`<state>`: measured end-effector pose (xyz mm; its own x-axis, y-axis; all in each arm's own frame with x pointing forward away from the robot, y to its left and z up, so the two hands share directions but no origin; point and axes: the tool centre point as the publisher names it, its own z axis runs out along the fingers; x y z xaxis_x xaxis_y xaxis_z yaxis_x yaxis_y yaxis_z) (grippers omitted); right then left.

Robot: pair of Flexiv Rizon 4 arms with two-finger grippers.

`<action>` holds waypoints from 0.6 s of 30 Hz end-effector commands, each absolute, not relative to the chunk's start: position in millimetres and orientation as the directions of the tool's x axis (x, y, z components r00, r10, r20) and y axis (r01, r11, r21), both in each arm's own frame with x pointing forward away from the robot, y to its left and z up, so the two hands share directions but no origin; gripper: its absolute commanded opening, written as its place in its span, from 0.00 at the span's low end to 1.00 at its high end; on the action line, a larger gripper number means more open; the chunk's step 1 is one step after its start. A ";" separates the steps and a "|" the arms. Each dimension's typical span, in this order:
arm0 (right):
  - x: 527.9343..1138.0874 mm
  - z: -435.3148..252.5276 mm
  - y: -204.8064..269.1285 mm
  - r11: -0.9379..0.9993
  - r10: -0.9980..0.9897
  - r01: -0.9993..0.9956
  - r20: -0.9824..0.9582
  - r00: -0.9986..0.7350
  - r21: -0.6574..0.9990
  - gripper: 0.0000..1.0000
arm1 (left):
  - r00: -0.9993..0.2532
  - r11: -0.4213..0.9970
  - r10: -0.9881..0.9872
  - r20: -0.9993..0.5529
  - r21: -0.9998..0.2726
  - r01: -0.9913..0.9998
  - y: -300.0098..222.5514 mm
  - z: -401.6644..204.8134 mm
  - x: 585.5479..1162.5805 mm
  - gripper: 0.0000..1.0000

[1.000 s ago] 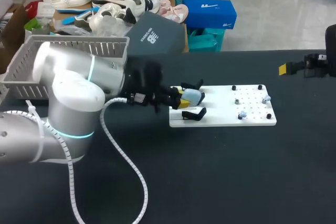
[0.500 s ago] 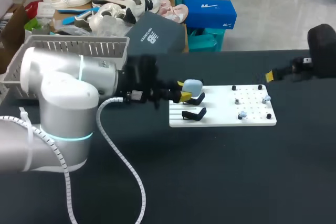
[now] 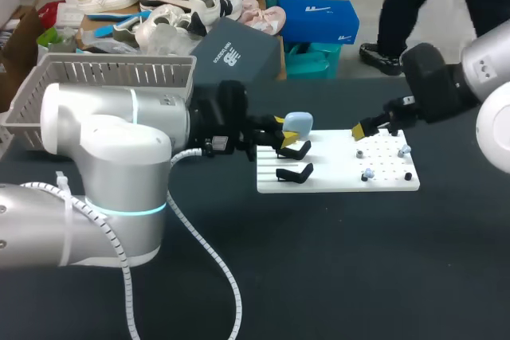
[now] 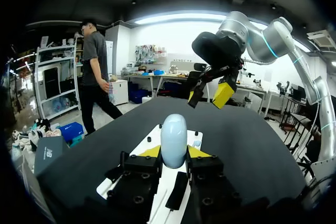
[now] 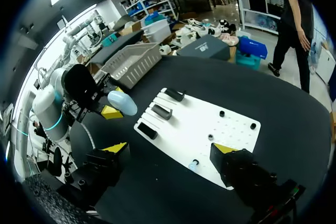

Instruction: Pick up each earbud case from the left stands, insert the matching earbuds, close the lid, and place the case in the box.

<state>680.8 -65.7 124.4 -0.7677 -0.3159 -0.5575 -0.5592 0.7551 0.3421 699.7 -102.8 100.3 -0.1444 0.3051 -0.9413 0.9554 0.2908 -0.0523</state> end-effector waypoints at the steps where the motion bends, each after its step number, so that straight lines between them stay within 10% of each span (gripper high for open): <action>1: 691.4 120.9 -49.9 0.733 -0.346 -0.582 -0.543 -0.765 0.353 1.00 | -0.159 0.312 0.299 -0.941 -0.061 0.948 -114.0 96.3 698.1 0.00; 18: 694.5 117.3 -21.2 0.687 -0.407 -0.638 -0.542 -0.735 0.349 1.00 | -0.157 0.326 0.296 -0.942 -0.055 0.944 -131.4 94.2 698.5 0.00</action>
